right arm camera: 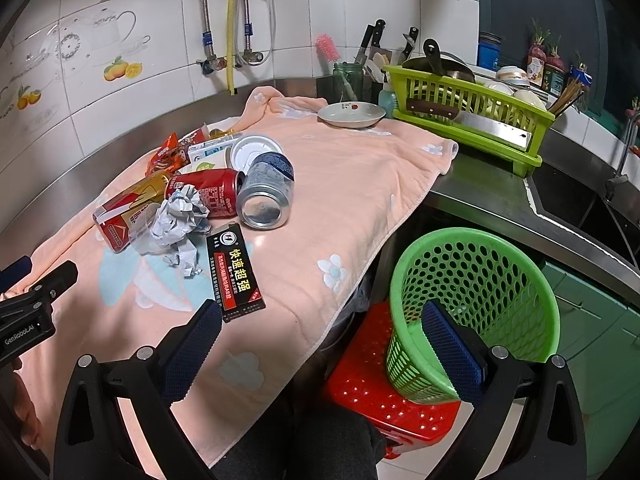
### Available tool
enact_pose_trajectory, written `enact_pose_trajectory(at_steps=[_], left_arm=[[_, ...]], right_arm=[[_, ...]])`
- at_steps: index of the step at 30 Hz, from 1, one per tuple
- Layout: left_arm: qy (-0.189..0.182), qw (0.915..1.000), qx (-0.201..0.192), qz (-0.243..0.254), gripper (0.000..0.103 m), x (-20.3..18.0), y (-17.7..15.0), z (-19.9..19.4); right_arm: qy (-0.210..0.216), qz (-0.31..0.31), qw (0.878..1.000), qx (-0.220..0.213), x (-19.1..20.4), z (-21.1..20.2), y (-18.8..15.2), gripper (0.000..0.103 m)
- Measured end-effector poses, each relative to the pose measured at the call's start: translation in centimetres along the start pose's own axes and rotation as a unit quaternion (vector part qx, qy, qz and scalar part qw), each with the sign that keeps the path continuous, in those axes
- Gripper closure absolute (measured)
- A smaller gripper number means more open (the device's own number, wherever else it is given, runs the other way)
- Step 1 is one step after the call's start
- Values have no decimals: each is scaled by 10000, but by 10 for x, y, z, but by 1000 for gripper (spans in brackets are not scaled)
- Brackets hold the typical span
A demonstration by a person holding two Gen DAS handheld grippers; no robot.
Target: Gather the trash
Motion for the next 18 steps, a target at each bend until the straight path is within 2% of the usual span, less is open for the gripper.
enact_pose_trajectory(at_steps=[18], left_arm=[[20,10000,37,-7,5,4,1,4]], right_arm=[[88,-40,9999,92,6,8,0,6]])
Point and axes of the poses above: each gripper's, at about its wrist camera, not at the fingertips, and z roughly the way its jaws point, x to its left, y to its top, the point moved 4 cm from there along z, roughly the way its jaws point, and after that the axes turned 12 degrees about z, right-handed, at the moved point
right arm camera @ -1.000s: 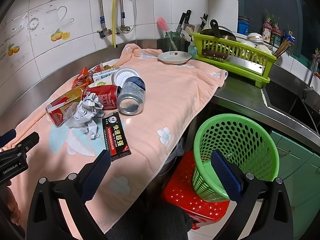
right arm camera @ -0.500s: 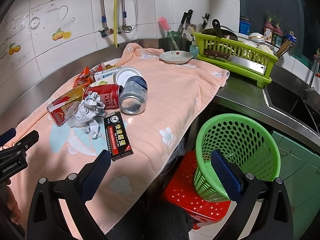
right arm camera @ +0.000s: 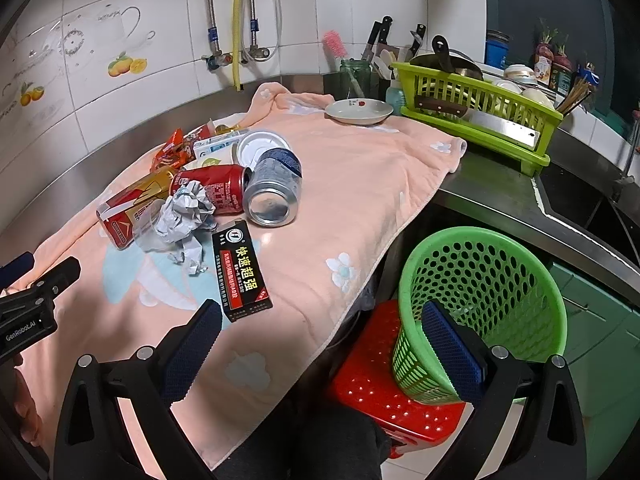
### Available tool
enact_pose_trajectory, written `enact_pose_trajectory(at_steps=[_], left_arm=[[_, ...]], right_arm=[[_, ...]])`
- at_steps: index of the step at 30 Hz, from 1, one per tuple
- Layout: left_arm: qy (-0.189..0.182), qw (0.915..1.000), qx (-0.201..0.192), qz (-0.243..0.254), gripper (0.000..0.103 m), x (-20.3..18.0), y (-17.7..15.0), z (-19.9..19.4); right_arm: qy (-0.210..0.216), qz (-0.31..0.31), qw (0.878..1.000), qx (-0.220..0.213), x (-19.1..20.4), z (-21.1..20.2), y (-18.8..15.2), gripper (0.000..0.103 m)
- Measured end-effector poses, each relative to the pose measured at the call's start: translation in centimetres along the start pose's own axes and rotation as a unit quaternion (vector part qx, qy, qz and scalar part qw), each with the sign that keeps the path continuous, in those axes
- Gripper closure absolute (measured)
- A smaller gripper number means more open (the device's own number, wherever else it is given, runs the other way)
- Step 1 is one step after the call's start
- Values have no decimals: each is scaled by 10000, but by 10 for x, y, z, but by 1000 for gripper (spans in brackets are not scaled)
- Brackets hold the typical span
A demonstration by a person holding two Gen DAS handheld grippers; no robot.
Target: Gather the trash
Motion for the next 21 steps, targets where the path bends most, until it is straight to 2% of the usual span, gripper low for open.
enact_pose_trajectory(at_steps=[12,21], left_arm=[[73,10000,15,-20,5,9,3,3],[193,9998,18,-82,5,24,3,6]], right_arm=[[117,-90,9999,22,5,5,1,6],[358,-303,9988,150,18,18,-1,7]])
Point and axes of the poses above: each gripper's, at about its wrist camera, not at the fingertips, and z roughly the way its jaws point, x to its left, y to its top, the point moved 4 cm from there along z, roughly the way its jaws point, and after that the axes turned 12 degrees about z, right-handed, at the moved point
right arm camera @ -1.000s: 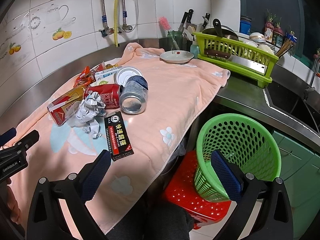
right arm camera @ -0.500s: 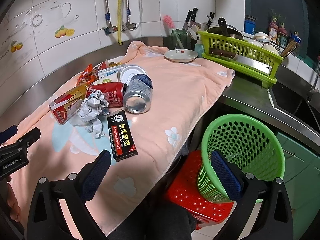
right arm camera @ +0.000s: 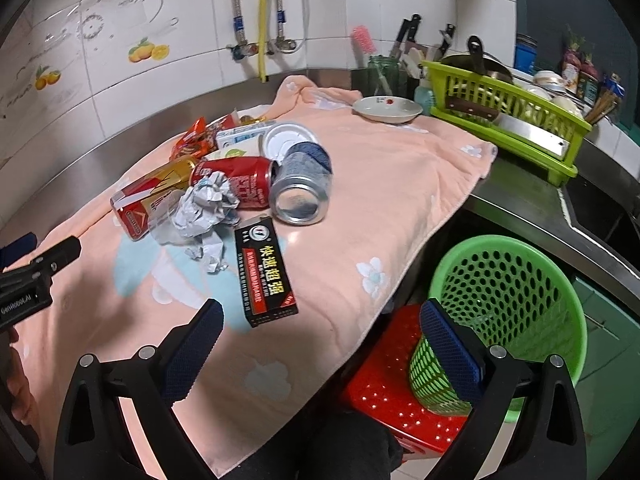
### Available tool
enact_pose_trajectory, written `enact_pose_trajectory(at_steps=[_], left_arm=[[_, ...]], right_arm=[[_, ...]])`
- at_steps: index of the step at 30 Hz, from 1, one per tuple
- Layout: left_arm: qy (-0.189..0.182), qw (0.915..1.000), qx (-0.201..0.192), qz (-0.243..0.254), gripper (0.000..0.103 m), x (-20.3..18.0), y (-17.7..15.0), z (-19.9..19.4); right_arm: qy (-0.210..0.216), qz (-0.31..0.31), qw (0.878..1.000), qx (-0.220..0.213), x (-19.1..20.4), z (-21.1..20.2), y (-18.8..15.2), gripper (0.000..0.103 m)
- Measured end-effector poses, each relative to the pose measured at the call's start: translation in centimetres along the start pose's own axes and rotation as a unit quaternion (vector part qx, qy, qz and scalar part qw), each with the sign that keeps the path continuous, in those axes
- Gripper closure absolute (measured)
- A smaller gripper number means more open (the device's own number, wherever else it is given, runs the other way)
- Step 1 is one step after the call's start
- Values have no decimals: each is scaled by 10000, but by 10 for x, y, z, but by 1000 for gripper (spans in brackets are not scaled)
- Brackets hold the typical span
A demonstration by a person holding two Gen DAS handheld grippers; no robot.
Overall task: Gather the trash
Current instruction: 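Grasp the black glue box with the right gripper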
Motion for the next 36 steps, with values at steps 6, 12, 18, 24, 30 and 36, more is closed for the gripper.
enact_pose_trajectory(at_steps=[6,12,18,24,30,36], left_arm=[[29,10000,14,-14,5,10,-1,4],[22,10000,40,6,5,15,-3,9],[-43,10000,50,-31,5,20,-7,12],[-139,9999,34,-3,5,21,-8,15],[-298,9994,-91,143,7,12,-3,16],[-623,9965,-236,498,13,-10,11,23]], right_arm=[[262,-217,9993,169,13,18,2,18],[482,-345,9974,410,24,40,4,23],[483,-500,9961,547,29,59,8,29],[439,-785,9937,670,38,77,7,35],[376,-902,9922,778,42,93,6,43],[435,-926,9908,886,41,104,5,51]])
Point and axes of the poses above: each gripper's, at about its wrist camera, not at the fingertips, and z roughly the way its jaws point, x to its left, y to its top, the point moved 4 cm from there along z, roughly the way its jaws point, and after that the axes turned 12 degrees about z, right-handed, at the moved point
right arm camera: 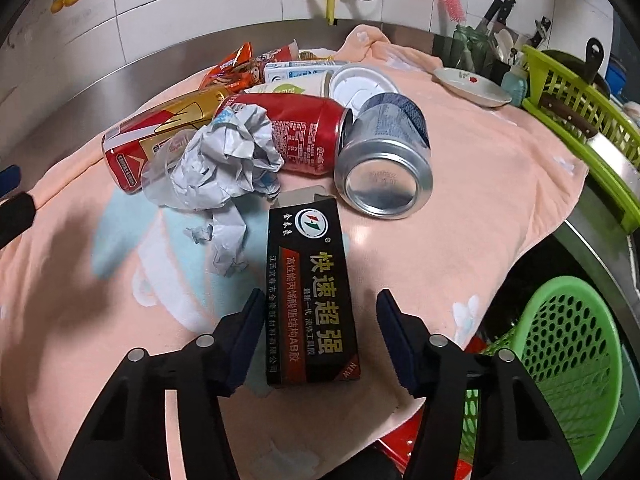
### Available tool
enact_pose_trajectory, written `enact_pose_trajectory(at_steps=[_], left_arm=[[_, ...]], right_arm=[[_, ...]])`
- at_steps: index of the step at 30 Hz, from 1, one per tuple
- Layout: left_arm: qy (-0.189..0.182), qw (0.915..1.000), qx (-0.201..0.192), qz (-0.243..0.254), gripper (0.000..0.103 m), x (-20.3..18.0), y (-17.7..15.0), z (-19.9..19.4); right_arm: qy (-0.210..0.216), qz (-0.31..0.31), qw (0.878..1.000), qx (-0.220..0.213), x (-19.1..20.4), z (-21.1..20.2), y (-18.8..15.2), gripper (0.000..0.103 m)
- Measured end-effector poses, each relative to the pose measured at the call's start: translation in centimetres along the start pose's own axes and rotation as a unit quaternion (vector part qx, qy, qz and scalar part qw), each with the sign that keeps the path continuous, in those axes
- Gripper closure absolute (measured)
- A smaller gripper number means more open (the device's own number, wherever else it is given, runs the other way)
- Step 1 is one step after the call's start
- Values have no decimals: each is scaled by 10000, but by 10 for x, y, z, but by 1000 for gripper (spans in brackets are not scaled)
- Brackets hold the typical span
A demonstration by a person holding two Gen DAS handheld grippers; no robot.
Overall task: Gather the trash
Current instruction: 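Grasp the black glue box with the right gripper, then grasp the crumpled foil with the left gripper while the right gripper holds the glue box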
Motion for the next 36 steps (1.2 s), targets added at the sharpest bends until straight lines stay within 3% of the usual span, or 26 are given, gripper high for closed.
enact_pose_trajectory(at_steps=[4,13,19,22,29,36], left_arm=[[-308,9993,-44,212,15,-14,8,12],[-673,9940,-50,855,15,-49,25,40],[-704,9896,-31,1255,15,-68,37,59],[-674,9884,-14,1362,15,-73,43,69],[-835,9871,133,1363,31,-74,51,89],[-1029,9838,145,1463,32,-78,50,94]], right_arm=[[237,181,9995,70,-4,0,0,60],[381,415,9984,-24,-14,-14,0,60],[472,546,9974,-83,-24,-24,2,61],[489,567,9972,-28,-25,-20,0,61],[556,561,9968,84,-25,-13,-7,60],[487,364,9981,76,-19,-9,-6,59]])
Point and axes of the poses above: each gripper's, at about its wrist camera, not at the fingertips, and z roughly the way its jaws point, x to its left, y to its top, the point moved 4 cm from there along z, roughly the way its jaws point, and after that the axes turned 12 degrees about z, right-handed, at the moved point
